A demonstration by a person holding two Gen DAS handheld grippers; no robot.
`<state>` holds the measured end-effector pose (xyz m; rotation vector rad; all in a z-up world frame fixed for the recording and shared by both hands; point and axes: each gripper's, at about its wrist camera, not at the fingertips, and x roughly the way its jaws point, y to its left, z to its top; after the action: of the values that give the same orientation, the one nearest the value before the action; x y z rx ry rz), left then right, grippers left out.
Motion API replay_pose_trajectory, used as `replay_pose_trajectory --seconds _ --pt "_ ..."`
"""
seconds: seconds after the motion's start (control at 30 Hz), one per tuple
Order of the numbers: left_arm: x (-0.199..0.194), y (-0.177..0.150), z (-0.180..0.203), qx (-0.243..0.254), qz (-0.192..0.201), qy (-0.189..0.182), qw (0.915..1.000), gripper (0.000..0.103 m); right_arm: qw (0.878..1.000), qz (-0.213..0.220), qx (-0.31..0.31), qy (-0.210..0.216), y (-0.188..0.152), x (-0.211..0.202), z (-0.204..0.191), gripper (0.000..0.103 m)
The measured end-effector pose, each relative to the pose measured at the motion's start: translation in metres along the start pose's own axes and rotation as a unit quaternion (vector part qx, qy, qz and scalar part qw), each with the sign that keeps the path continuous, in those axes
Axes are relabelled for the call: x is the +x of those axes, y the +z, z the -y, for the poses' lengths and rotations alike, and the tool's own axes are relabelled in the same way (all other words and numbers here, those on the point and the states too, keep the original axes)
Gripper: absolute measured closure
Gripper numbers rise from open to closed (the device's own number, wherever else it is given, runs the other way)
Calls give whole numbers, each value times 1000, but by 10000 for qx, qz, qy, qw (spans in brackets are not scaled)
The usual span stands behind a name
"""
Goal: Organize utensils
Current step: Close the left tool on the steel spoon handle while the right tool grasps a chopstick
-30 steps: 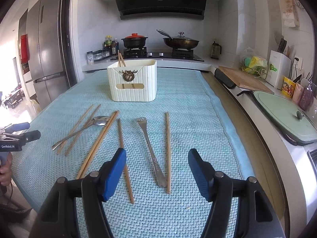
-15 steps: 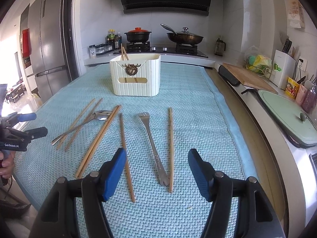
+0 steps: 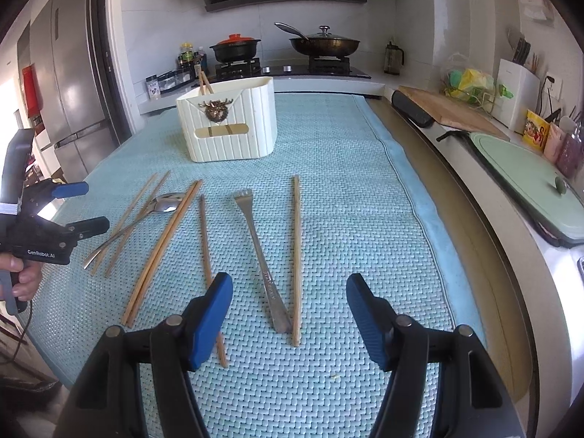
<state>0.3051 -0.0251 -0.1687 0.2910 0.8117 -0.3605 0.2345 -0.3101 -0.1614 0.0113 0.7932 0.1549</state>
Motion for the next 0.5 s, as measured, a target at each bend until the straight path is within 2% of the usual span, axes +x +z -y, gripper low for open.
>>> replay_pose_trajectory --seconds 0.17,0.5 --pt "35 9 4 320 -426 -40 9986 11 9993 -316 172 54 9 19 19 37" --pt "75 28 -4 308 -872 -237 9954 13 9929 -1022 216 567 43 85 40 37"
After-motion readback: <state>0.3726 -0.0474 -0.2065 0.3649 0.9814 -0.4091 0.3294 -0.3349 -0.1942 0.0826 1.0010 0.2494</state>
